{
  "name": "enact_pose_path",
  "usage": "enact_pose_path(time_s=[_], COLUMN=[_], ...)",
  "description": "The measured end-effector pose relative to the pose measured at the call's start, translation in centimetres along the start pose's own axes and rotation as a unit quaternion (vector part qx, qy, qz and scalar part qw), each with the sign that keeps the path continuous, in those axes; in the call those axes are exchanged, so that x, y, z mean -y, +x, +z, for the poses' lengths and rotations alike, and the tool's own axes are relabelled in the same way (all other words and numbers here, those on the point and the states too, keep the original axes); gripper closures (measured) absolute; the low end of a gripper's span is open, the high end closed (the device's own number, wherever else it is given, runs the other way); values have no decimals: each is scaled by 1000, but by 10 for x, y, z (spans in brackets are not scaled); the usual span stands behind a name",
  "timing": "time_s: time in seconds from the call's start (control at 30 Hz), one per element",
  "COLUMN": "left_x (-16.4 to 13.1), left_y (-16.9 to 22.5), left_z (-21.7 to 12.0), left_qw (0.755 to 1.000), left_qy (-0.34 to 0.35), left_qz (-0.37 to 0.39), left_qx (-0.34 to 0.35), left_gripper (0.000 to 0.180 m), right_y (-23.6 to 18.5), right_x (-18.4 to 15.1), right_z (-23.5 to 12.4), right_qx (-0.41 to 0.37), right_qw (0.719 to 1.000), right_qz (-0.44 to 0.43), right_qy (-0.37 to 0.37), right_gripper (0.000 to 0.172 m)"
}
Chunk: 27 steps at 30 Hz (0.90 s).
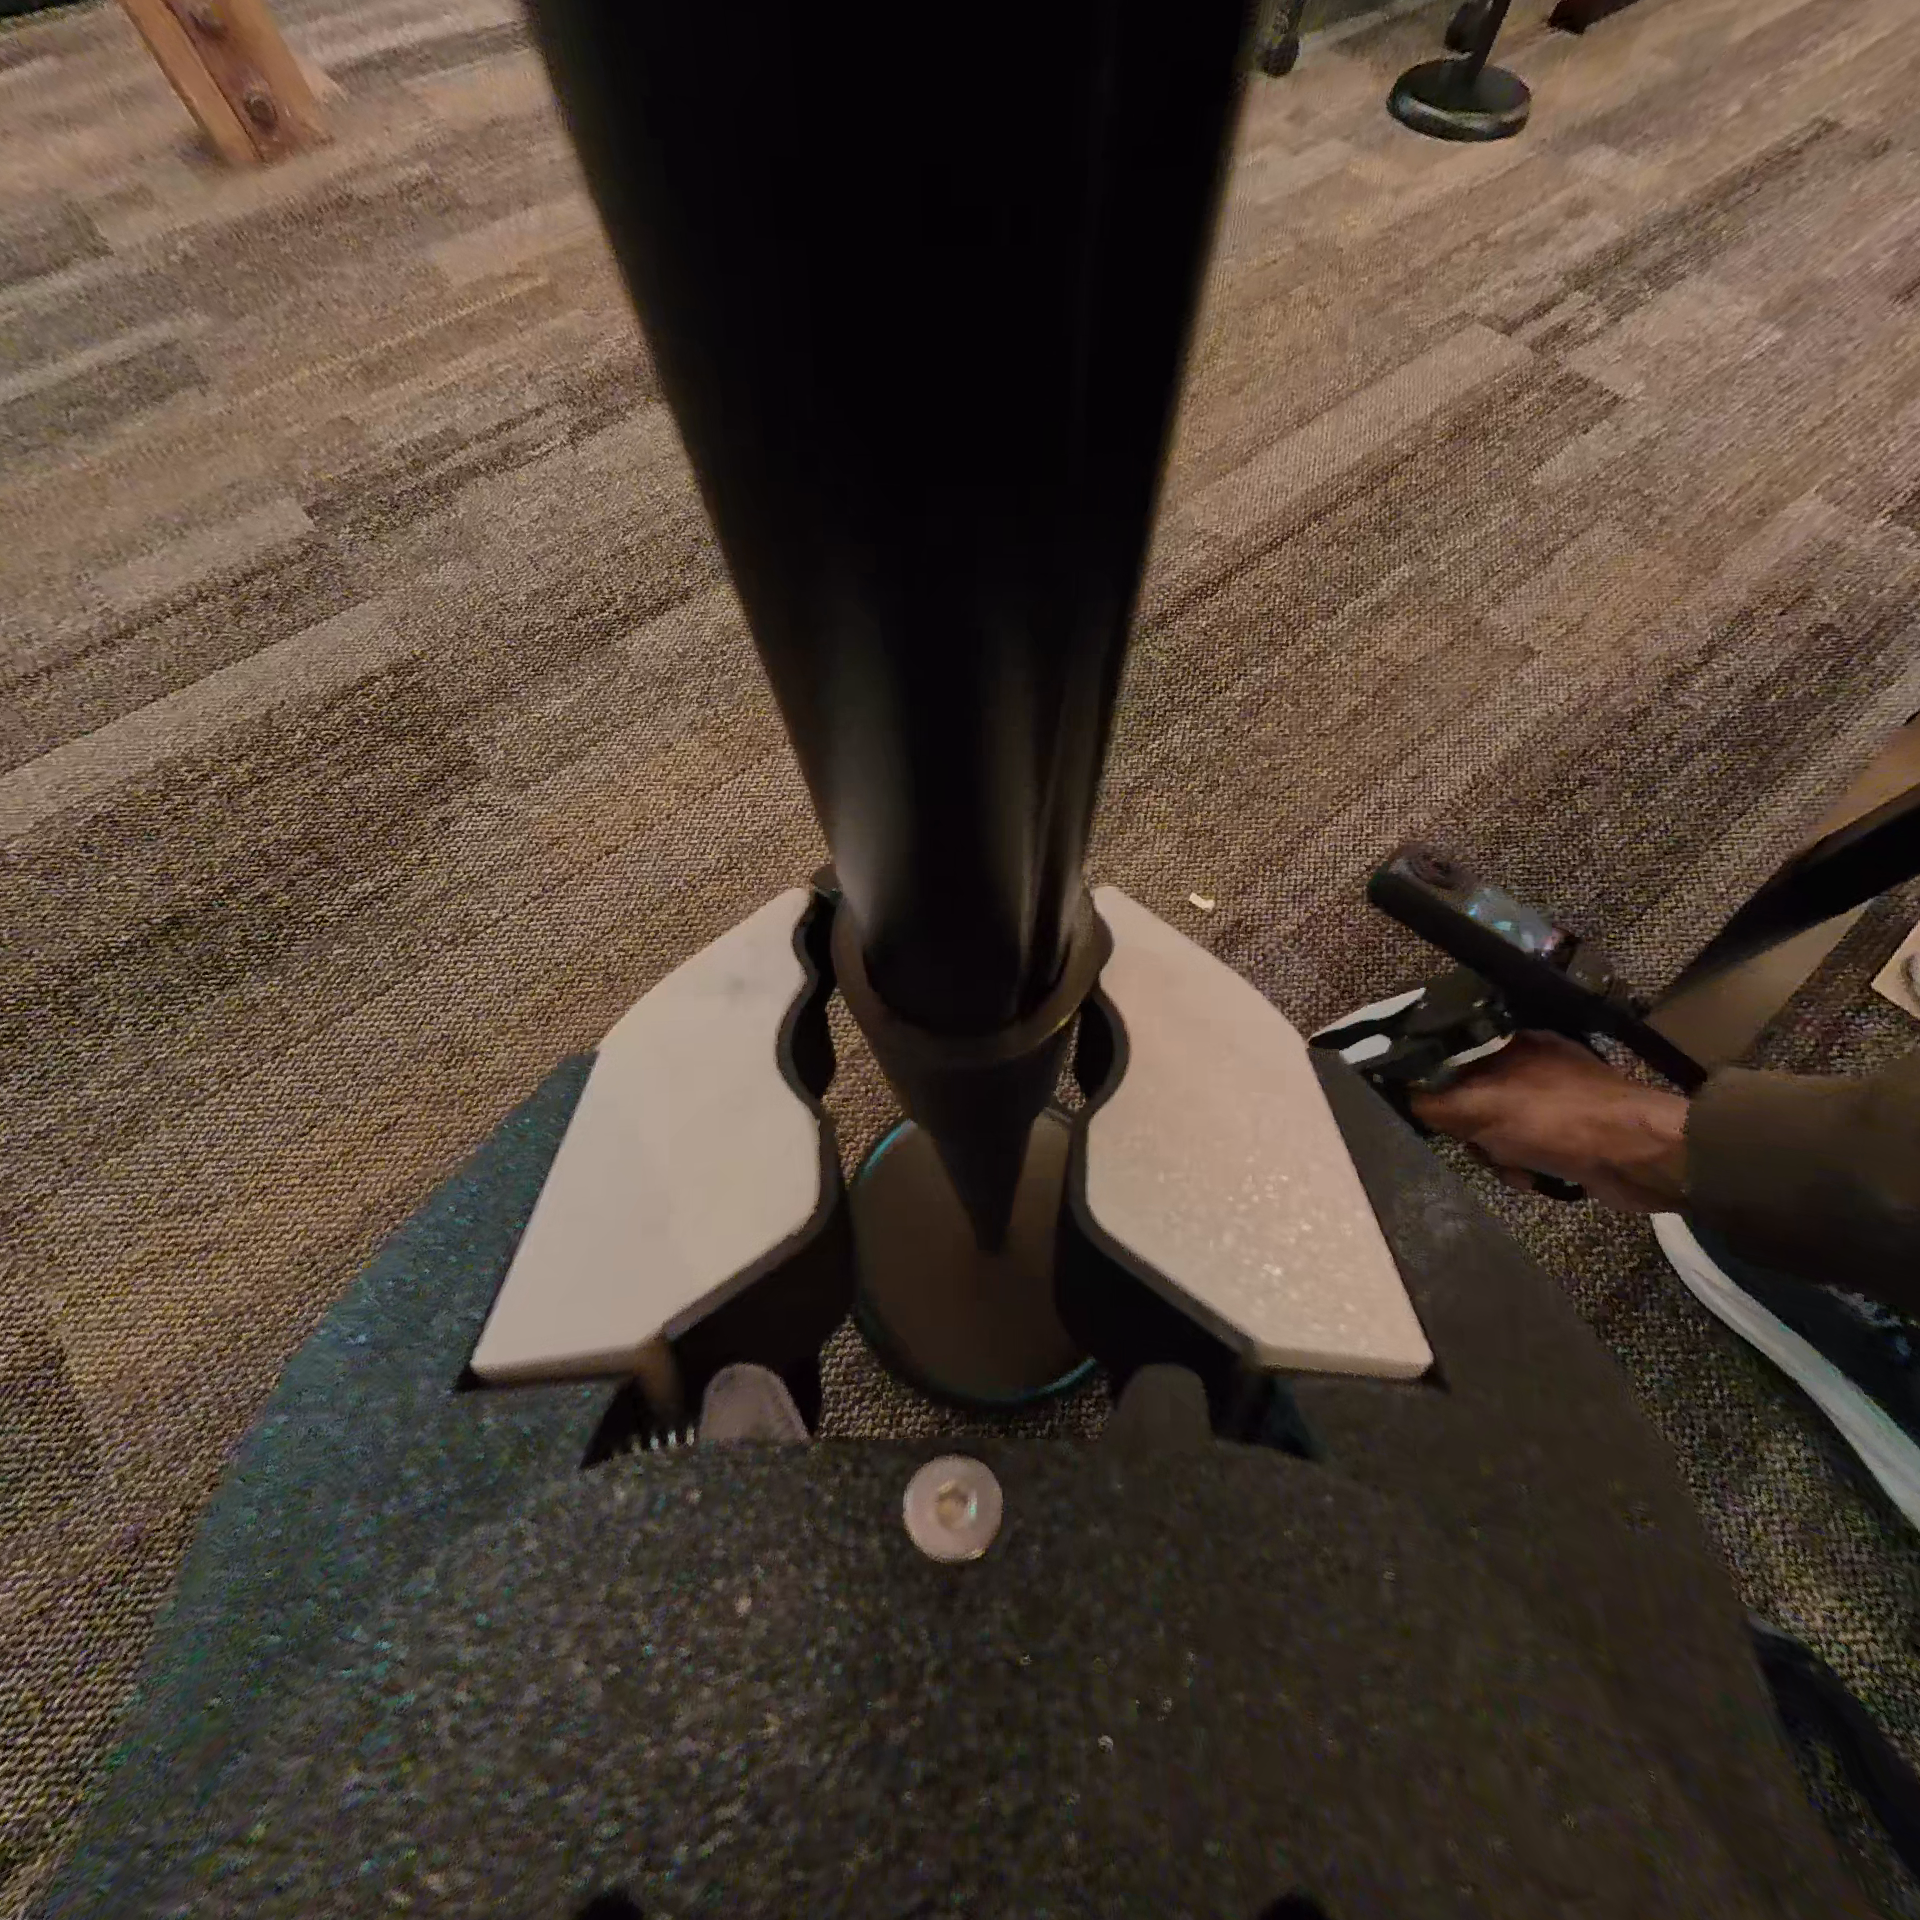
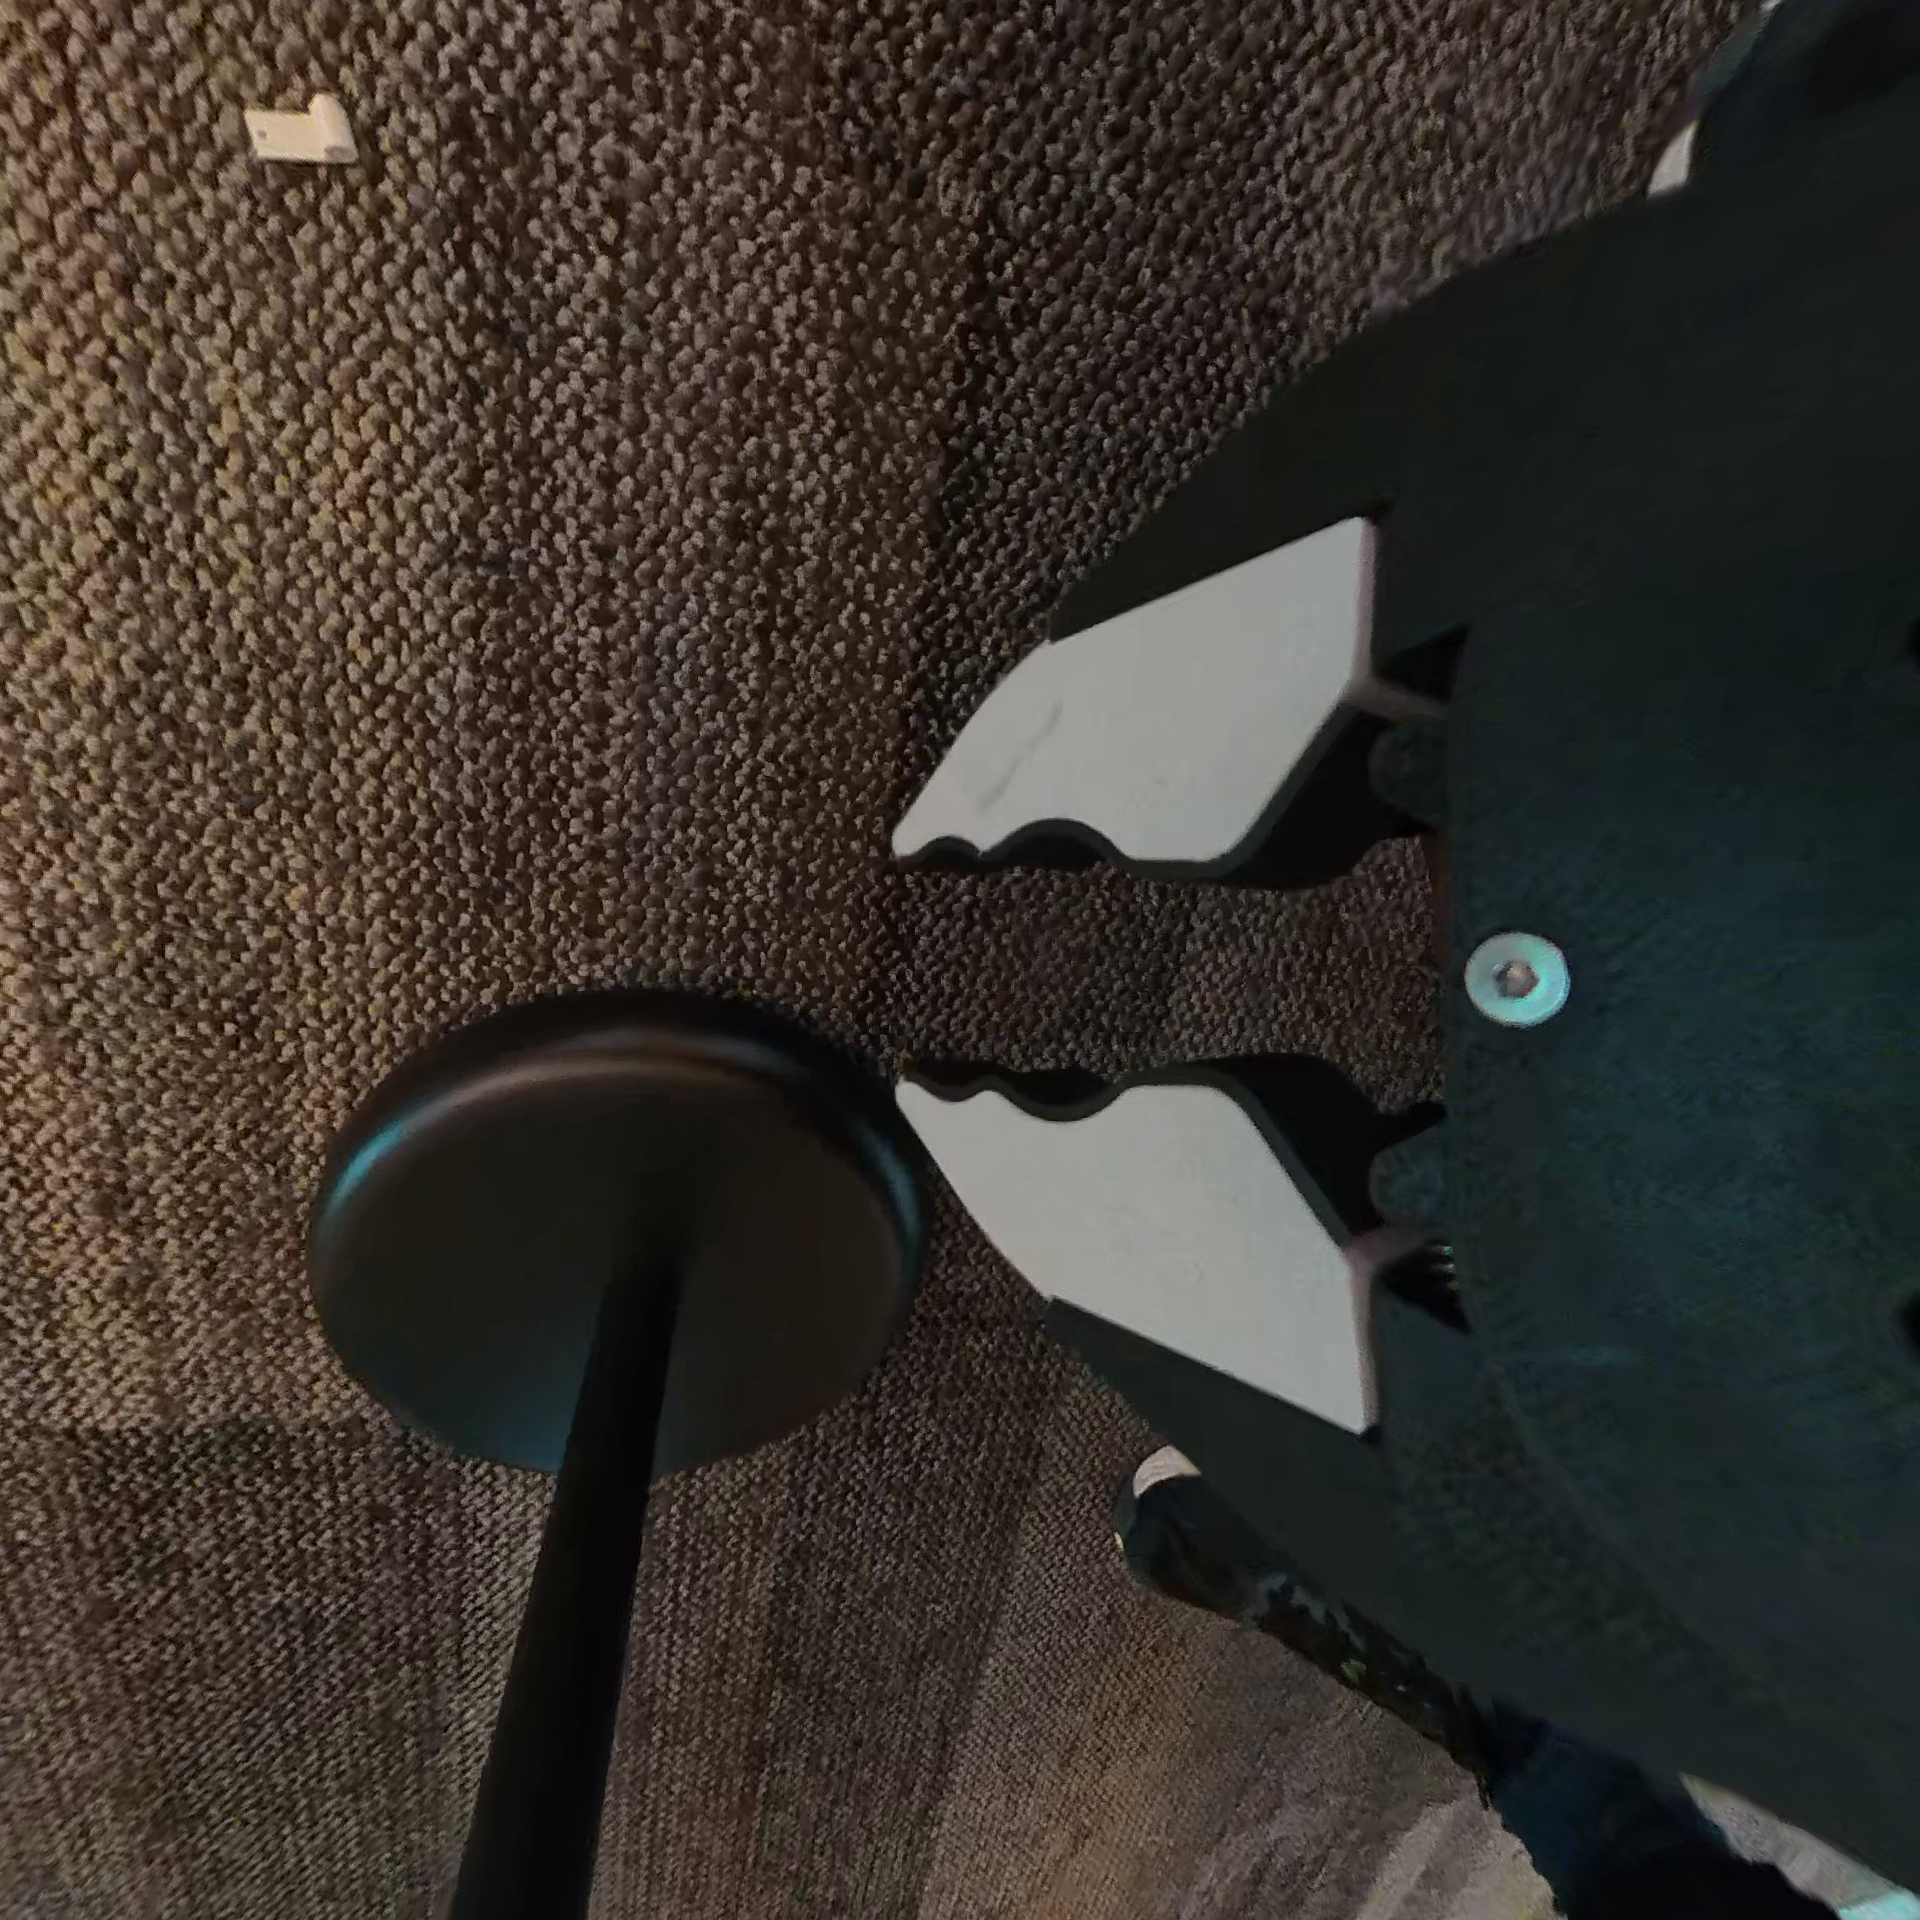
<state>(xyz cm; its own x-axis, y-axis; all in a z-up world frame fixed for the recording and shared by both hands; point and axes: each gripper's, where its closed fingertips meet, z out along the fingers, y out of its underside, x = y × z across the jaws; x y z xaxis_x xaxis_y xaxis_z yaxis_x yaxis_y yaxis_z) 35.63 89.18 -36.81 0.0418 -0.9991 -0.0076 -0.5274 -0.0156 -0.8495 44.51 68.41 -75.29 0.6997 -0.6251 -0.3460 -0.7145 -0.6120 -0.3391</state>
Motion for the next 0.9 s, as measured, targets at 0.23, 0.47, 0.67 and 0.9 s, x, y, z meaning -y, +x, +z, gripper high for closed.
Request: enact_pose_path(time_s=[0.23, 0.47, 0.67, 0.9], left_x=[7, 16, 14, 17], left_y=[15, 19, 14, 15], left_z=[22, 37, 35, 38], left_qw=[1000, 1000, 1000, 1000], left_qy=[-9, -14, -23, -12], left_qz=[20, 8, 13, -2], left_qx=[-9, -15, -14, -21], left_gripper=[136, 136, 136, 135], right_y=[40, 137, 209, 230], right_x=[15, 39, 80, 94], right_z=[31, 85, 123, 150], right_qx=[-57, -98, -150, -174], right_qw=[997, 988, 981, 973], right_qz=[-60, -93, -98, -150], right_qy=[12, 72, 74, 27], right_gripper=[134, 135, 138, 140])
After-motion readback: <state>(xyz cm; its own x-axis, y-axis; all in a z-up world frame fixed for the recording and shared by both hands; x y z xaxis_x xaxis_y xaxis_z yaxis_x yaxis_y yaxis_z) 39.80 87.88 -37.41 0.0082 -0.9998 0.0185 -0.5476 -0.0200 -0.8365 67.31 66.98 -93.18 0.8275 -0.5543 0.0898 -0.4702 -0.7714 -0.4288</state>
